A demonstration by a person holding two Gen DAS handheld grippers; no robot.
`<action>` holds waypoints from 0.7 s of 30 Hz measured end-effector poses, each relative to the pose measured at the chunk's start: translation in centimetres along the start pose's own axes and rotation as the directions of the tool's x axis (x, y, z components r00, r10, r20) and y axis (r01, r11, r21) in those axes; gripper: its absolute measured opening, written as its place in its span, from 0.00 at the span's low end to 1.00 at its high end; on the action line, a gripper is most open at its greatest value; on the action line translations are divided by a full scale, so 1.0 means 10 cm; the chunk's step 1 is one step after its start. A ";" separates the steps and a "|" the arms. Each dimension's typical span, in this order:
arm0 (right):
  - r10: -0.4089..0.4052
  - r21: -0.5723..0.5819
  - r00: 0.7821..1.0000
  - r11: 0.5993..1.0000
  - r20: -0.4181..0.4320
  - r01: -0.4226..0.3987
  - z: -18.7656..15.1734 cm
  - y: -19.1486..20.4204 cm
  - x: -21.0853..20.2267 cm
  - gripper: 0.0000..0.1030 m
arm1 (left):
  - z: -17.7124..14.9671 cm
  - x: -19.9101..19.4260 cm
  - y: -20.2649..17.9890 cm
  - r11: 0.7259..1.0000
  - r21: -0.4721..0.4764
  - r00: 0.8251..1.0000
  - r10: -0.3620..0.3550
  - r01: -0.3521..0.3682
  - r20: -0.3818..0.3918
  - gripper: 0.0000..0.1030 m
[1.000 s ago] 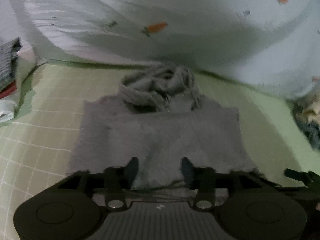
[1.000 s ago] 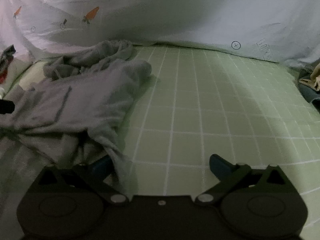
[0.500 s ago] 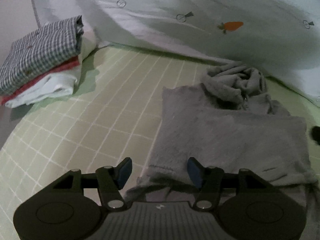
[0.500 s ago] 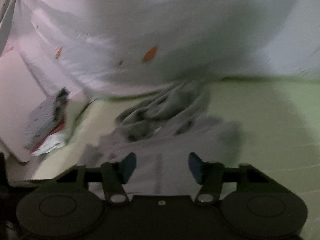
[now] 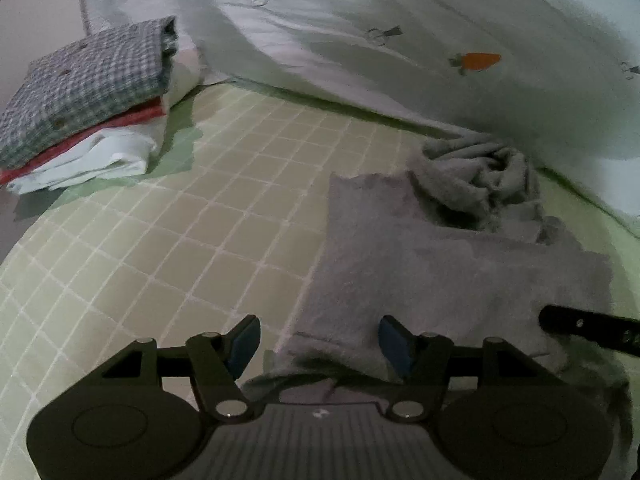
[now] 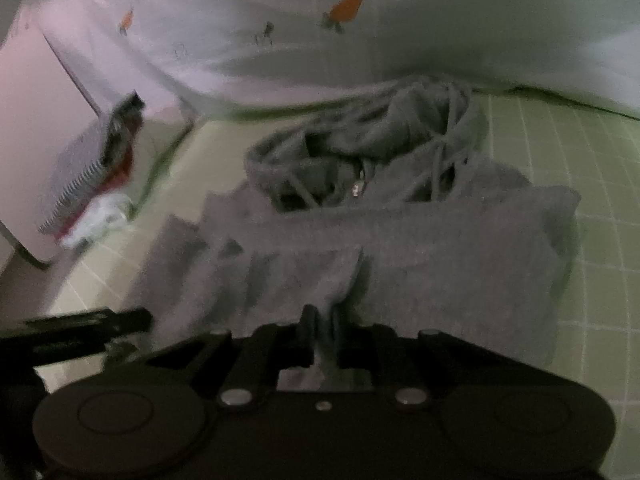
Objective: Fold clothes
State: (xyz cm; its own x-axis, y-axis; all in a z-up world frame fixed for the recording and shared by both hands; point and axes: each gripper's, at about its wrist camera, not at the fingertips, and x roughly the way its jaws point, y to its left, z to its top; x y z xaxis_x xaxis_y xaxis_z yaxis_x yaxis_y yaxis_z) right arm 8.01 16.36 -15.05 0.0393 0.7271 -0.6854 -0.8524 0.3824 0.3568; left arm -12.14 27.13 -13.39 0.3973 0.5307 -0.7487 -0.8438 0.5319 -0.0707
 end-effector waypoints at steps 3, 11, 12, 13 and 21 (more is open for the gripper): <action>-0.019 -0.007 0.998 1.000 0.065 0.020 0.06 -0.04 -0.26 0.07 | 0.06 -0.04 -0.08 1.000 0.013 0.999 -0.011 0.010 0.036 0.65; -0.193 -0.031 0.975 0.980 0.105 0.197 0.04 -0.28 -0.61 0.08 | 0.03 0.08 -0.26 0.997 0.082 1.000 -0.001 0.001 0.004 0.65; -0.218 -0.023 0.972 0.975 0.084 0.220 0.00 -0.31 -0.56 0.08 | 0.00 0.12 -0.28 0.996 0.091 1.000 0.007 -0.006 -0.012 0.65; -0.241 -0.019 0.968 0.970 0.067 0.243 -0.03 -0.34 -0.52 0.09 | -0.04 0.16 -0.28 0.995 0.101 0.999 0.016 -0.013 -0.027 0.66; -0.380 -0.038 0.925 0.925 -0.025 0.379 -0.20 -0.46 -0.32 0.38 | -0.08 0.22 -0.22 0.993 0.116 0.998 0.031 -0.025 -0.050 0.78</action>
State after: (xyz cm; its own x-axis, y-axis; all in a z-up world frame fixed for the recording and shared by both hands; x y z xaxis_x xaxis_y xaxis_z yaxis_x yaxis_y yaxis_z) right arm 10.75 11.17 -15.73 0.3468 0.5127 -0.7854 -0.7933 0.6071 0.0460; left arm -9.68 26.56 -15.40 0.3525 0.5129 -0.7827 -0.8058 0.5916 0.0248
